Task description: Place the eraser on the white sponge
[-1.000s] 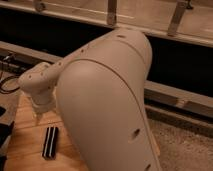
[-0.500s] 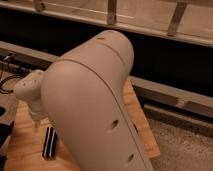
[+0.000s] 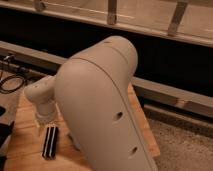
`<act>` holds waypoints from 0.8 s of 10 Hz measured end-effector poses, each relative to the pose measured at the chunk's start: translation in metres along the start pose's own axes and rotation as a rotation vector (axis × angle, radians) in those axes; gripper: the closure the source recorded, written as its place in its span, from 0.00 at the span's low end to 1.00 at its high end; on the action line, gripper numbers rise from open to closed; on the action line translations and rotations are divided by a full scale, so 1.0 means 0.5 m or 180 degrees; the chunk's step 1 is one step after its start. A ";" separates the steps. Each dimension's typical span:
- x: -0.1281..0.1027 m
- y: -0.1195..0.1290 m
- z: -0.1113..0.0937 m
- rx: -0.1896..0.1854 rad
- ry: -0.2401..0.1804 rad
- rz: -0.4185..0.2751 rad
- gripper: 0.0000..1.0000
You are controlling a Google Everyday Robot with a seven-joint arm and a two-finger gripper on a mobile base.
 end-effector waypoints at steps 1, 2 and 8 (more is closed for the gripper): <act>-0.002 0.007 -0.001 -0.0017 0.0001 -0.0016 0.35; 0.000 0.011 -0.003 -0.0017 -0.0030 -0.0027 0.35; 0.001 -0.036 0.001 -0.0072 -0.0166 0.0075 0.35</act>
